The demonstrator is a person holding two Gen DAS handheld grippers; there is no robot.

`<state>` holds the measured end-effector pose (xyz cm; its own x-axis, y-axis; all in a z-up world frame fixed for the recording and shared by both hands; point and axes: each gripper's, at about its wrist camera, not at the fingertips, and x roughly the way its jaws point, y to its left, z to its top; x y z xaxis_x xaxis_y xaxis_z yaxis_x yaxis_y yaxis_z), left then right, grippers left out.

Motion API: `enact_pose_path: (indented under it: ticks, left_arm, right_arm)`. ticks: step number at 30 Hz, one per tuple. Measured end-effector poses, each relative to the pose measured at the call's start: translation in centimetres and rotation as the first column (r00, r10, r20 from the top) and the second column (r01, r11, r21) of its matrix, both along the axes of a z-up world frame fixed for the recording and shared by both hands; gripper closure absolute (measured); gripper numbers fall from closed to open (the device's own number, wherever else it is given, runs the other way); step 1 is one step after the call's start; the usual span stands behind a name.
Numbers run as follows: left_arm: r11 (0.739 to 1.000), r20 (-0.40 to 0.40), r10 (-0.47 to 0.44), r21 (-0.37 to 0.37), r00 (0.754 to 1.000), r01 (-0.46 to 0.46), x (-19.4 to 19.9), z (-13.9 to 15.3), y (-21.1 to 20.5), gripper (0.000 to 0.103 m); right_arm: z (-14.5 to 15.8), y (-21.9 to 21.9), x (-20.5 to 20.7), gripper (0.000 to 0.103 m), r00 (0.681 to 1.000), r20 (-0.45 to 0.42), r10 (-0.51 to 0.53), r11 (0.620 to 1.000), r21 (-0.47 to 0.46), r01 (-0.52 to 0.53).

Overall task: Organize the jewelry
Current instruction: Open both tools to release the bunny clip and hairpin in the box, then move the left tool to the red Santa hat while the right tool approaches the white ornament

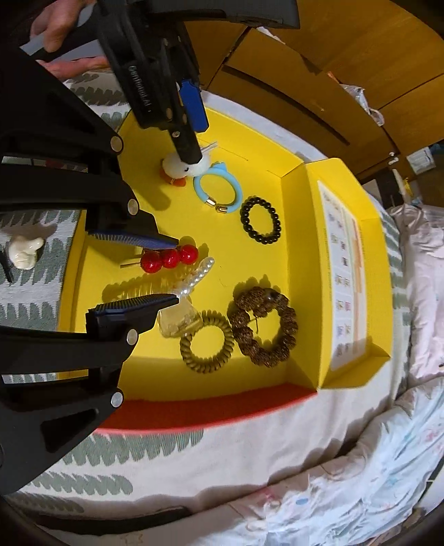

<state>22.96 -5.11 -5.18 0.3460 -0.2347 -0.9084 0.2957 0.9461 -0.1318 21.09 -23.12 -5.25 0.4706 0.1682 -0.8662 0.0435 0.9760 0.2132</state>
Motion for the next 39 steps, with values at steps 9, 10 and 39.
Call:
enact_pose_path:
  ticks: [9,10,39]
  left_arm:
    - [0.998,0.132,-0.053,0.04,0.99,0.048,-4.9,3.1,0.8,0.042]
    - [0.998,0.138,-0.056,0.043,0.989,0.051,-5.4,3.2,1.1,0.042]
    - [0.998,0.081,-0.053,0.03,0.995,0.051,-13.6,0.1,3.9,0.042]
  right_arm:
    - [3.3,-1.9,-3.9,0.072,0.997,0.08,-0.002,0.999,0.034,-0.001]
    - [3.5,-2.3,-4.7,0.072,0.996,0.084,-0.007,0.999,0.042,0.004]
    - [-3.9,3.0,-13.5,0.071,0.991,-0.071,0.117,0.993,0.04,-0.114]
